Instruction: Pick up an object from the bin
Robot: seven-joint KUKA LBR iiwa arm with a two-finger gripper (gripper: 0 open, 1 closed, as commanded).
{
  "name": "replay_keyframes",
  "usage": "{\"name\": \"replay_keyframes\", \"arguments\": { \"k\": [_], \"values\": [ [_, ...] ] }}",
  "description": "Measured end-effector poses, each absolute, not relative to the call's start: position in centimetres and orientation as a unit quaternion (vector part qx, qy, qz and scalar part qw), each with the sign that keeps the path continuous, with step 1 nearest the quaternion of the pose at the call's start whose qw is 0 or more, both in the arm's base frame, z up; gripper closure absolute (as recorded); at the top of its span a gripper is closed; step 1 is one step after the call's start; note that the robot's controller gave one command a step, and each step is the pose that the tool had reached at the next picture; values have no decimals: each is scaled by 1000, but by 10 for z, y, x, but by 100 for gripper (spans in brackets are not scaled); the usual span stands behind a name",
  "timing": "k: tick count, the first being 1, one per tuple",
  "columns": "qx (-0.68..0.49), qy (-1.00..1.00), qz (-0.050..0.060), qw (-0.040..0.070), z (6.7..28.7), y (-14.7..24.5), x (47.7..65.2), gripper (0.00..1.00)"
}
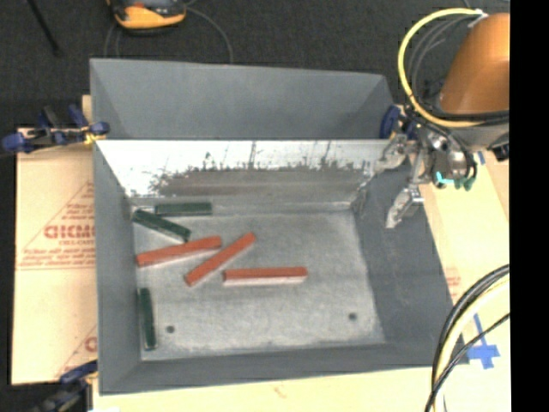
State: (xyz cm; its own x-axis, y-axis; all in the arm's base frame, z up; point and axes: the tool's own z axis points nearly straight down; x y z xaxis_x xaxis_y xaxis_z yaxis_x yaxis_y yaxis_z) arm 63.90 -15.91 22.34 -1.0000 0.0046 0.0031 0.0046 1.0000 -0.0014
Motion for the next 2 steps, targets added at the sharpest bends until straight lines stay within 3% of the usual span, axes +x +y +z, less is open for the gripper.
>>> {"name": "replay_keyframes", "arguments": {
  "k": [1,2],
  "values": [
    [-1,-1000,2,-3,229,-158,641,0],
    [18,-1000,2,-4,172,-117,591,0]
  ]
}}
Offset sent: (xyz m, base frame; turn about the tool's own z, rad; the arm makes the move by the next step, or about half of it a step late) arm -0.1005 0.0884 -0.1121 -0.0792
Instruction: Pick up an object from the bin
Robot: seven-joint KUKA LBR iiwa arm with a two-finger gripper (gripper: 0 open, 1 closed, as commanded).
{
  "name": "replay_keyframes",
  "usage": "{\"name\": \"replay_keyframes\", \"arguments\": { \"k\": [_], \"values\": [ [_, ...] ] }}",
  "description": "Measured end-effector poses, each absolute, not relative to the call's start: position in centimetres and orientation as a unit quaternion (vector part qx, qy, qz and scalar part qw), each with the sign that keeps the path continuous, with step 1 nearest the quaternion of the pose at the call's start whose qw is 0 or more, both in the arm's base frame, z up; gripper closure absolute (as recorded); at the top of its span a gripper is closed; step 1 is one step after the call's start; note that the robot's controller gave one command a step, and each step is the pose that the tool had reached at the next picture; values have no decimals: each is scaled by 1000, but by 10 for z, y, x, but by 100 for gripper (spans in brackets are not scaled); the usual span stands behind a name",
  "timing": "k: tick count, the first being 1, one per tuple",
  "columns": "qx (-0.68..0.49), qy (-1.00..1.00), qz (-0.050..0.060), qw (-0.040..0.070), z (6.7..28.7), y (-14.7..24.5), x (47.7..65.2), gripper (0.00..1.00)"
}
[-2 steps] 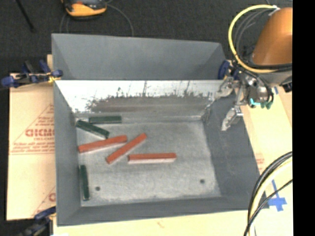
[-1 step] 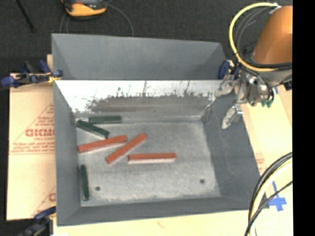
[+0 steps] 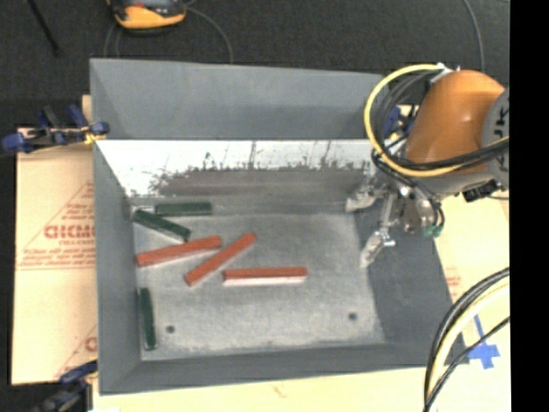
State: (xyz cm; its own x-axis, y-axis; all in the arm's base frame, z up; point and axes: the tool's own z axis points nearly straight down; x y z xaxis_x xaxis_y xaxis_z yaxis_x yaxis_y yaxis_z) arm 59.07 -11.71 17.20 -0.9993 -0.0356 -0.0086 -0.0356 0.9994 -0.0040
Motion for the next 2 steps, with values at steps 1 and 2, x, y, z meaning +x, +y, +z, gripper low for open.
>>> {"name": "replay_keyframes", "arguments": {
  "k": [1,2],
  "values": [
    [-89,996,-2,3,122,-79,613,0],
    [-85,996,-2,-5,81,-42,609,100]
  ]
}}
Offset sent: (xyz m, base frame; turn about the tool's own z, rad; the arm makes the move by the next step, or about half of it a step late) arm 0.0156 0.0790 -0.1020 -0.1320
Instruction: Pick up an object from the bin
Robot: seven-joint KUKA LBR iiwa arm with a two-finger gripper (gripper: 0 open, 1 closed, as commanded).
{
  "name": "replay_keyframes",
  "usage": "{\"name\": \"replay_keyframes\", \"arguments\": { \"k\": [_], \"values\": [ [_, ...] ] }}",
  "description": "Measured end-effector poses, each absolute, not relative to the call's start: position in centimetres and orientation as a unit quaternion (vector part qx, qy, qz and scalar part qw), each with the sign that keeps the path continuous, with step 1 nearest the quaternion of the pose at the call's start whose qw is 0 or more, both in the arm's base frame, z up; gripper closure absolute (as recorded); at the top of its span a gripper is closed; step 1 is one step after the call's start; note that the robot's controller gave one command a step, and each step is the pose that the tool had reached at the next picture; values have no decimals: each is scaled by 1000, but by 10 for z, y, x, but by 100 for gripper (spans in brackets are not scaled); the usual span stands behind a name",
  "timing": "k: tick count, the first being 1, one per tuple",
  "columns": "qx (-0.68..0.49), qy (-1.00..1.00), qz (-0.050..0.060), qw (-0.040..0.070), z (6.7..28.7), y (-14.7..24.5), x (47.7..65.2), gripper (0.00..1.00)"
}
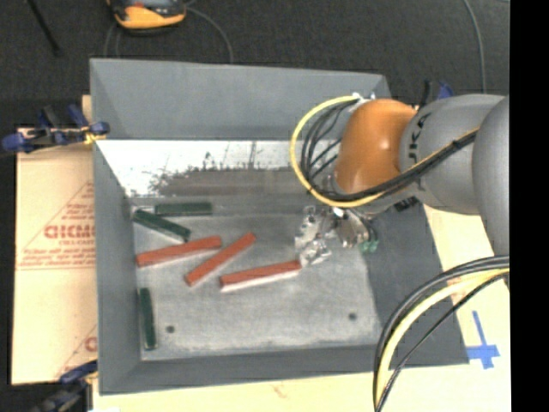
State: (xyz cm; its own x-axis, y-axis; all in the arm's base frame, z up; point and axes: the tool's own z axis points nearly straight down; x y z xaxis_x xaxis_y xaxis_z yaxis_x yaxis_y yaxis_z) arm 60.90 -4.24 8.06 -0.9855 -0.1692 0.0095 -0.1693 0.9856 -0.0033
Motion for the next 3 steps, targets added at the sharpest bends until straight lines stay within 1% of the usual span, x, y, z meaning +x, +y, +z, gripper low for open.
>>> {"name": "replay_keyframes", "arguments": {
  "k": [1,2,3],
  "values": [
    [85,-996,2,5,81,-43,609,100],
    [79,-997,1,1,113,-39,605,100],
    [94,-996,1,-1,182,-28,608,100]
  ]
}}
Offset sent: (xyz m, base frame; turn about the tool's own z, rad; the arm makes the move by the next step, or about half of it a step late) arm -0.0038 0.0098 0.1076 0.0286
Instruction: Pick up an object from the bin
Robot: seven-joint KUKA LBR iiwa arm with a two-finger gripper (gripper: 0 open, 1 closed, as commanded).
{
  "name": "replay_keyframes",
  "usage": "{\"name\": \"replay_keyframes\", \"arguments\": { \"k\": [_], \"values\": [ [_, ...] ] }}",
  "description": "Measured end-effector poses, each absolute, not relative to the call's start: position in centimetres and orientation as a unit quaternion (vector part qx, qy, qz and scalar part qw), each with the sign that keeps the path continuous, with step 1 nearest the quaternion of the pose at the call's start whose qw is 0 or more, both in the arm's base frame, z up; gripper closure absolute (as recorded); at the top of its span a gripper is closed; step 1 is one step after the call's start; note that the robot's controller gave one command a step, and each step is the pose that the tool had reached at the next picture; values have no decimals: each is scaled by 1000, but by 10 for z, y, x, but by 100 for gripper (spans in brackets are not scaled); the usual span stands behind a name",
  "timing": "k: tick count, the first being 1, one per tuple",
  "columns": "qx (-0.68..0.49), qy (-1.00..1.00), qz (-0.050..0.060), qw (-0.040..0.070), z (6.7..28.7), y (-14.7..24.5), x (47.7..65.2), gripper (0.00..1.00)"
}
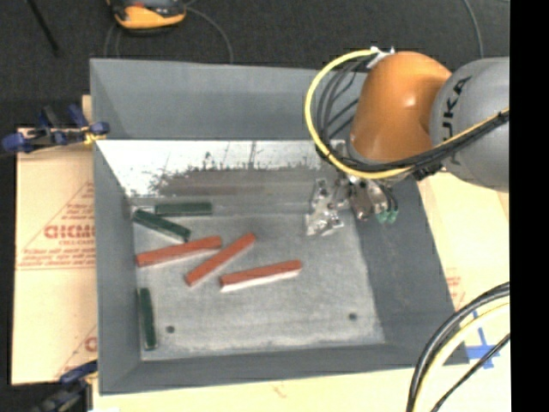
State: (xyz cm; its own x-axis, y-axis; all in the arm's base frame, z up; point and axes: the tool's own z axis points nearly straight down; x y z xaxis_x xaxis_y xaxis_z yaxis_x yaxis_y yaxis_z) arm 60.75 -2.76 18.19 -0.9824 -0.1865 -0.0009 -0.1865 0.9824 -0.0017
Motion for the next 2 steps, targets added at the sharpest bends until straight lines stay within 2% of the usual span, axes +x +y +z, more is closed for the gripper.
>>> {"name": "replay_keyframes", "arguments": {
  "k": [1,2],
  "values": [
    [-86,996,0,1,226,-39,591,0],
    [-86,996,0,1,226,-39,591,0]
  ]
}}
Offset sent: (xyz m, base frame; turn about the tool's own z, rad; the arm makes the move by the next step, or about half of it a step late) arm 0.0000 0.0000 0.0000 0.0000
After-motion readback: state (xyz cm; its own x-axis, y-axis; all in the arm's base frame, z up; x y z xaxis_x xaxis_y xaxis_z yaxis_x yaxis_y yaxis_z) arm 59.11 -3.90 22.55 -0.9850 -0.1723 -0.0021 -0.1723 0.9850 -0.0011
